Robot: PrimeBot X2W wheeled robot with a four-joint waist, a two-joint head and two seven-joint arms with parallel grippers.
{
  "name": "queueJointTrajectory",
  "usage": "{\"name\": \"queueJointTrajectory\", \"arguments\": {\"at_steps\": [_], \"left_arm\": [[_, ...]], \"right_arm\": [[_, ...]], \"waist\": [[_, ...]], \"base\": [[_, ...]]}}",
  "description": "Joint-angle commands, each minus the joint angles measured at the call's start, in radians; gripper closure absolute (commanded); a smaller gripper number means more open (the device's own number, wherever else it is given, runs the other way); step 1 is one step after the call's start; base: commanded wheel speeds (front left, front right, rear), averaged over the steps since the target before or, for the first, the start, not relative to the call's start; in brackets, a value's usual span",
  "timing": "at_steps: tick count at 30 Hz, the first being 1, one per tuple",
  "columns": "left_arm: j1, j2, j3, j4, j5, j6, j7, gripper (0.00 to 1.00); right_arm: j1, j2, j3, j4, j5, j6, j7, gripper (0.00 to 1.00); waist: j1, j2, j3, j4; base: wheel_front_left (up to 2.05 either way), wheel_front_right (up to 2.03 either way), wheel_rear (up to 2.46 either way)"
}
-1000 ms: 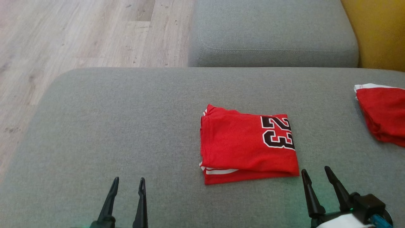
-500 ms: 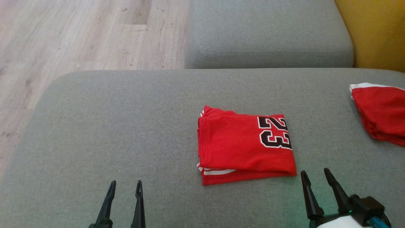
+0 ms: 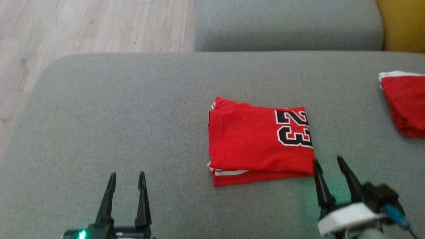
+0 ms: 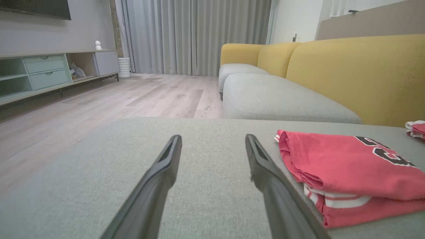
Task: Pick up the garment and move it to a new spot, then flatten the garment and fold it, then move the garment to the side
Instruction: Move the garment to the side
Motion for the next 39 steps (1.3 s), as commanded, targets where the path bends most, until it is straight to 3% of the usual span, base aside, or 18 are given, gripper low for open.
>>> {"name": "queueJointTrajectory", "arguments": {"at_steps": [1, 6, 13, 14, 15, 16, 19, 26, 39], "left_arm": [[-0.053, -0.008, 0.023, -0.035, 0.001, 0.009, -0.005, 0.00], [-0.085, -0.008, -0.008, -0.042, 0.011, -0.005, -0.005, 0.00], [-0.124, -0.008, -0.032, -0.032, 0.009, -0.001, -0.005, 0.00], [-0.128, -0.008, -0.034, -0.031, 0.008, 0.000, -0.005, 0.00], [-0.132, -0.008, -0.036, -0.029, 0.011, 0.003, -0.005, 0.00], [-0.137, -0.008, -0.038, -0.030, 0.020, 0.007, -0.005, 0.00], [-0.146, -0.008, -0.037, -0.044, 0.034, 0.026, -0.005, 0.00], [-0.172, -0.008, -0.038, -0.068, 0.034, 0.043, -0.005, 0.00], [-0.277, -0.008, -0.055, -0.092, 0.030, -0.011, -0.005, 0.00]], "right_arm": [[-0.056, -0.013, 0.025, -0.021, -0.007, -0.001, -0.014, 0.00], [-0.173, -0.013, 0.016, 0.116, -0.002, -0.001, -0.009, 0.00], [-0.312, 0.005, -0.036, 0.308, 0.006, -0.001, 0.115, 0.00], [-0.323, 0.009, -0.038, 0.325, 0.016, -0.001, 0.129, 0.12], [-0.332, 0.012, -0.037, 0.338, 0.028, -0.001, 0.142, 0.62], [-0.340, 0.014, -0.034, 0.347, 0.040, -0.001, 0.150, 1.00], [-0.360, 0.008, -0.028, 0.348, 0.065, -0.001, 0.150, 1.00], [-0.416, -0.075, -0.065, 0.244, 0.042, -0.001, 0.139, 1.00], [-0.506, -0.283, -0.260, -0.141, -0.044, -0.001, 0.327, 1.00]], "waist": [[-0.0001, 0.0000, 0.025, 0.005], [-0.0001, 0.0000, 0.077, 0.022], [-0.0001, 0.0000, 0.129, 0.053], [-0.0001, 0.0000, 0.134, 0.057], [-0.0001, 0.0000, 0.140, 0.059], [-0.0001, 0.0000, 0.145, 0.060], [-0.0001, 0.0000, 0.163, 0.057], [-0.0001, 0.0000, 0.227, 0.017], [-0.0001, 0.0000, 0.398, -0.074]], "base": [[0.00, 0.00, 0.00], [0.00, 0.00, 0.00], [0.00, 0.00, 0.00], [0.00, 0.00, 0.00], [0.00, 0.00, 0.00], [0.00, 0.00, 0.00], [0.00, 0.00, 0.00], [0.00, 0.00, 0.00], [0.00, 0.00, 0.00]]}}
